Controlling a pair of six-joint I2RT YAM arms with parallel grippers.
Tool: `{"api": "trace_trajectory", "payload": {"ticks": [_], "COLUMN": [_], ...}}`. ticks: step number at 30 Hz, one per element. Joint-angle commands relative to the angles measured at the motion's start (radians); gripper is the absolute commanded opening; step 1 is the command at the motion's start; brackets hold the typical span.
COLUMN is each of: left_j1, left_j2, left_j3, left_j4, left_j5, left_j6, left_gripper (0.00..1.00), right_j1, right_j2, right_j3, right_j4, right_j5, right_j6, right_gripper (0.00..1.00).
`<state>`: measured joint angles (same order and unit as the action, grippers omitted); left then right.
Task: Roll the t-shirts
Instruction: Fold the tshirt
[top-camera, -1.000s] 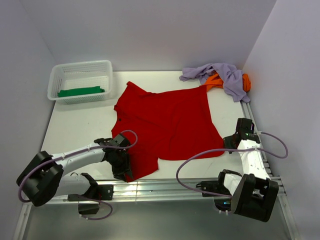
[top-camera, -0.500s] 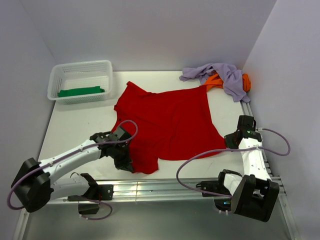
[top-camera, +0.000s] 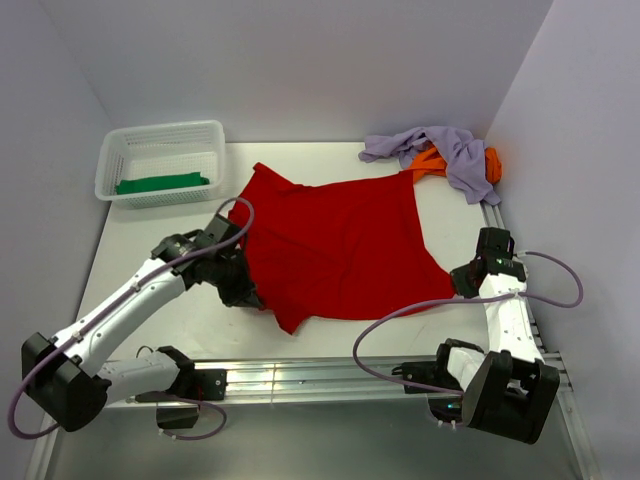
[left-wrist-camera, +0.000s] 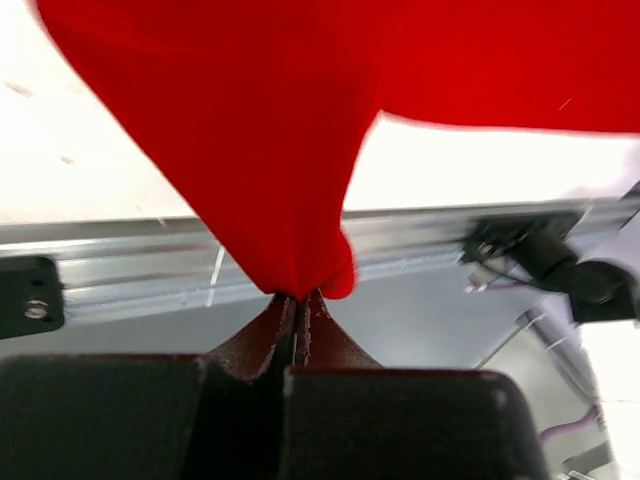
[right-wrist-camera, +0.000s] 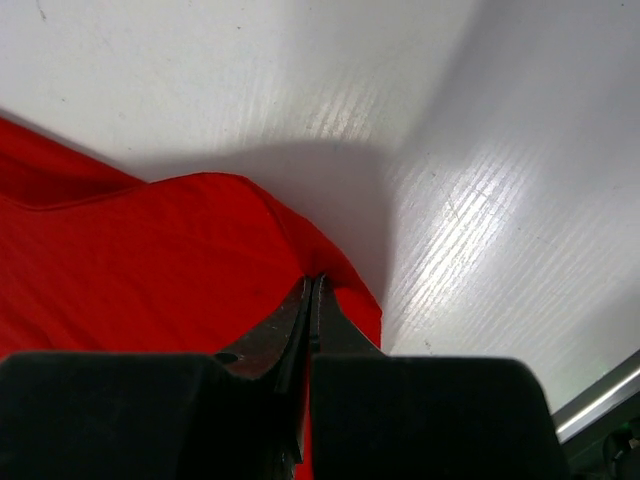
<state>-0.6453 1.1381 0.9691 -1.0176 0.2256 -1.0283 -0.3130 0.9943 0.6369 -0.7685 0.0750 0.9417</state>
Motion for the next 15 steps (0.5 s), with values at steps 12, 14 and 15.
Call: {"api": "trace_trajectory", "payload": {"ticks": [12, 14, 15], "left_j1": [0.168, 0.183, 0.185], "left_j2": [0.021, 0.07, 0.086], "left_j3": [0.204, 0.256, 0.299], "left_j4": [-0.065, -0.075, -0.078], "left_j5": [0.008, 0.001, -0.005], "left_j6": [0.125, 0.138, 0.151], "left_gripper": [0.0, 0.0, 0.0], "right_j1": [0.006, 0.047, 0.067], "right_j2": [0.058, 0.11, 0.137], "right_j3": [0.056, 0.134, 0.18], "right_j4": [0.066, 0.121, 0.12], "right_j5": [-0.136, -0.24, -0.259], "right_j6": [-0.086, -0.093, -0.102], "right_gripper": [0.0, 0.0, 0.0]}}
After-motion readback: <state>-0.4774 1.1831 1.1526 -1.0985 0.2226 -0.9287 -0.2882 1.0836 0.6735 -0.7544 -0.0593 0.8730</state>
